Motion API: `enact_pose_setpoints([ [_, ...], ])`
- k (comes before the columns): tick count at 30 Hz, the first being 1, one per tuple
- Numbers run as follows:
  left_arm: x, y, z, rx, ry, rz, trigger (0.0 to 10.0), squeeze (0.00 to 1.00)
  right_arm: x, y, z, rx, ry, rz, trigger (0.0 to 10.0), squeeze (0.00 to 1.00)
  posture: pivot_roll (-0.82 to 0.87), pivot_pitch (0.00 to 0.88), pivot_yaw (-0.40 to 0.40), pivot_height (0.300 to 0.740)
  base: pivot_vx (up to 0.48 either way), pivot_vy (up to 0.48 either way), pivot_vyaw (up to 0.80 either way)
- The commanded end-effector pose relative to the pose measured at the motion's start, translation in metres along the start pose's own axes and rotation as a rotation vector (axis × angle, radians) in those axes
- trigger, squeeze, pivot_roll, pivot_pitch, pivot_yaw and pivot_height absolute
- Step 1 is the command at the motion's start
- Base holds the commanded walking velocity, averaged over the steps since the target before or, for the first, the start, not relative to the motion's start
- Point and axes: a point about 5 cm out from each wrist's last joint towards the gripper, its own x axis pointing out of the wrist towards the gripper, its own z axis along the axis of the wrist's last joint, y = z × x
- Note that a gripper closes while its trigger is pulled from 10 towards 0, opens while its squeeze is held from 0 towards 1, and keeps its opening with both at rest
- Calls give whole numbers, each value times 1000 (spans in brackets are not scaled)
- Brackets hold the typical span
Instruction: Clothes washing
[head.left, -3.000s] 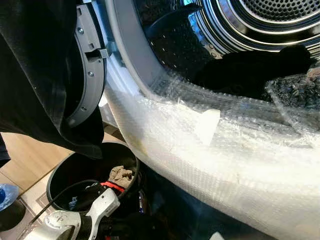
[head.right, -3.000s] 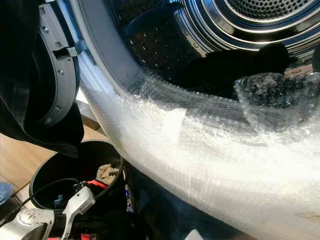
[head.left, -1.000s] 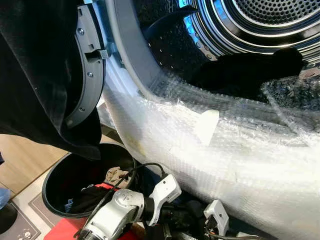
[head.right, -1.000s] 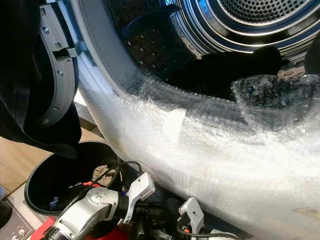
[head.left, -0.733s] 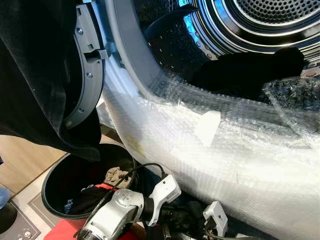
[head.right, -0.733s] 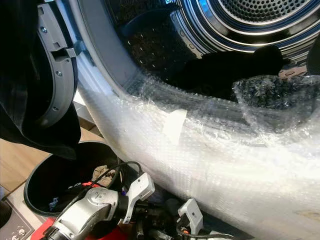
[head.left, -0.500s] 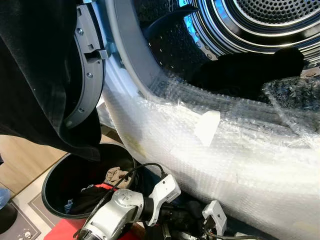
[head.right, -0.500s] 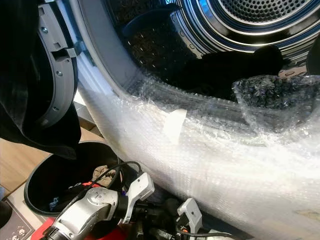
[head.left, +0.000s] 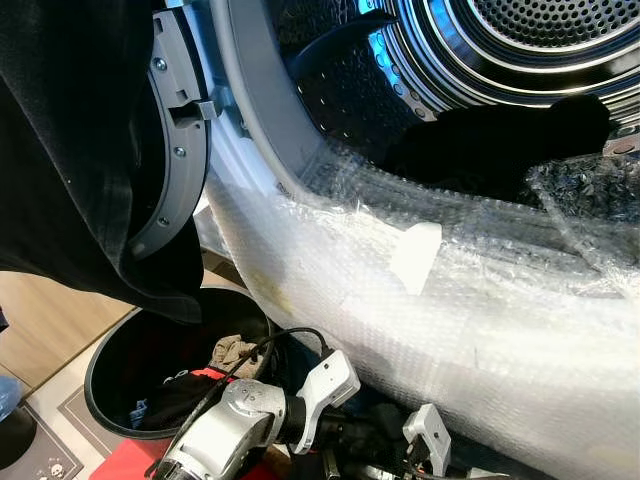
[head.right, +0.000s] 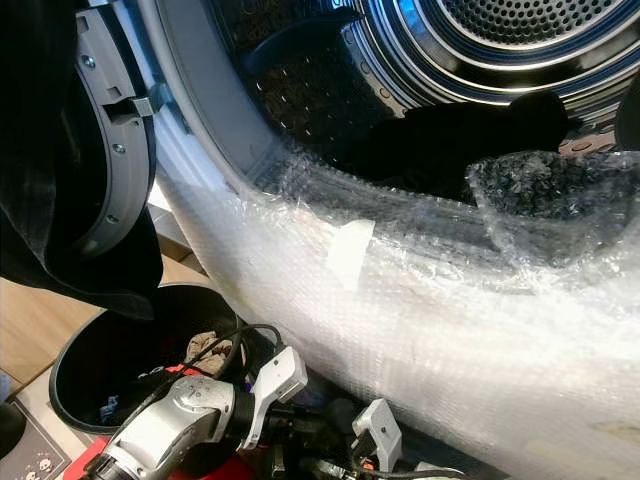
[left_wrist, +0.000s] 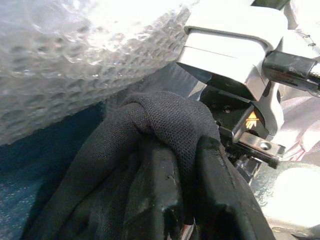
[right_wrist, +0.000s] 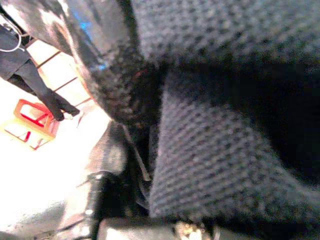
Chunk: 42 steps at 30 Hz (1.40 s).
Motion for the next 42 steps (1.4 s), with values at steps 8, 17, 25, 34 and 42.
enact_pose_setpoints([
  [8, -8, 4, 3, 11, -37, 47, 0, 0, 2, 8, -5, 15, 0, 50, 0, 0, -103, 0, 132, 740, 0, 0, 0],
  [17, -13, 10, -5, 12, -20, 122, 0, 0, 1, 9, -7, 27, -4, 59, 0, 0, -101, 0, 125, 740, 0, 0, 0],
  [25, -17, 9, -13, 9, -20, 158, 10000, 0, 0, 11, -10, 33, 9, 80, 0, 0, -94, 0, 111, 740, 0, 0, 0],
  [34, -27, 8, -19, -15, -8, 165, 10000, 1000, 4, 12, -11, 30, 27, 94, 0, 0, -74, 0, 106, 740, 0, 0, 0],
  [42, -48, 9, -21, -6, 14, 216, 10000, 1000, 3, 8, -5, 6, 32, 87, 0, 0, -58, 0, 108, 740, 0, 0, 0],
])
